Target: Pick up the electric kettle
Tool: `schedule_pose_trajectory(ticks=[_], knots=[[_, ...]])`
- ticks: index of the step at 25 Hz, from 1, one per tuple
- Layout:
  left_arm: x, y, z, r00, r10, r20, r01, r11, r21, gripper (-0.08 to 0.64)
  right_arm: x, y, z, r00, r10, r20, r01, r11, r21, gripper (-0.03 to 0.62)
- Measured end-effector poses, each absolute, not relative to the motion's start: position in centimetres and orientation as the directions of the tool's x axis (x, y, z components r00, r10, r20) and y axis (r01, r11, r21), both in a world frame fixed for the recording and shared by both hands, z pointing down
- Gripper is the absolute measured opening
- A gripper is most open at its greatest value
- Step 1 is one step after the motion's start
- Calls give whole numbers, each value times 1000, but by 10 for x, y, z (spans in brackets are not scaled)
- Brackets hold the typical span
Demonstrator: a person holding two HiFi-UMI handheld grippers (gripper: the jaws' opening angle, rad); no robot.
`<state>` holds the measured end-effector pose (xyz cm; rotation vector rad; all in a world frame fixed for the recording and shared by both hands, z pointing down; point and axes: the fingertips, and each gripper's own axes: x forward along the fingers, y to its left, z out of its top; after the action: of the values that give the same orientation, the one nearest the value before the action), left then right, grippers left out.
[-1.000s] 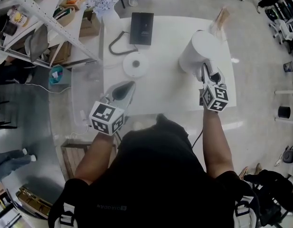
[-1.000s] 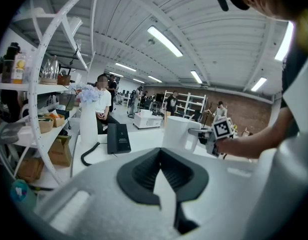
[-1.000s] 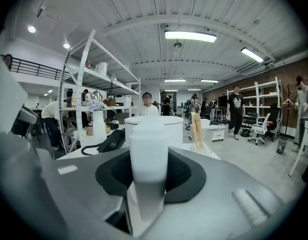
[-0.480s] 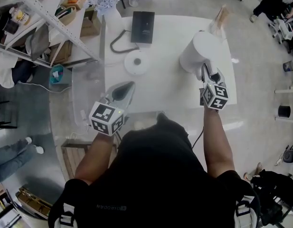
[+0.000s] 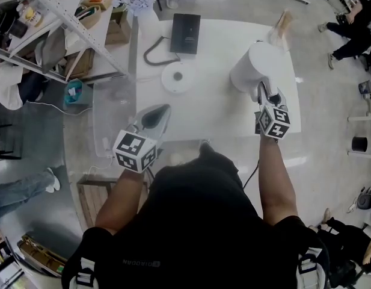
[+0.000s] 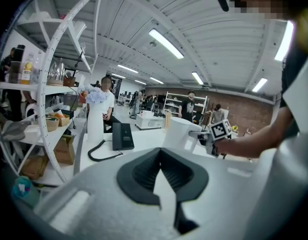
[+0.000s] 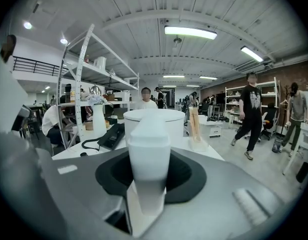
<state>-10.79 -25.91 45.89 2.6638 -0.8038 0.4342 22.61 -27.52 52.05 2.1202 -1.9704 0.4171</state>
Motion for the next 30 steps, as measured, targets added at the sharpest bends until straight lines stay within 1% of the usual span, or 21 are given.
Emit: schedule_pose_trajectory(ticks=[2,5,7,17,20,23,24,28,30], knots=[[-110,-258,459,795,-479,372,-576,-788,216,3,227,-276,523,75,-930,360,-995,-92,-30,141],[-112,-257,457,796,-482,366,-576,-789,215,3,225,-274,526,84,-921,380,-994,-104,-32,192],[-114,-254,456,798,-481,362,-574,-790,215,3,223,-269,528,91,-917,388,-993,-111,-28,202],[-130,-239,452,801,-487,348,-575,-788,219,3,220,-224,528,141,-904,404,-986,-167,-29,202],[-134,-232,452,803,-485,347,-572,-790,219,3,211,-207,529,133,-902,411,-986,-163,-39,185],[-137,-225,452,807,-479,346,-567,-793,222,2,190,-196,520,95,-913,397,-990,-129,-59,133],[-138,-223,452,807,-479,345,-566,-793,224,3,181,-194,515,76,-918,390,-992,-110,-65,116],[-140,-216,451,809,-479,341,-566,-792,230,2,138,-193,497,-29,-931,363,-993,-14,-115,13],[-142,-212,451,809,-480,339,-567,-791,231,3,111,-194,491,-101,-930,353,-986,47,-159,6]])
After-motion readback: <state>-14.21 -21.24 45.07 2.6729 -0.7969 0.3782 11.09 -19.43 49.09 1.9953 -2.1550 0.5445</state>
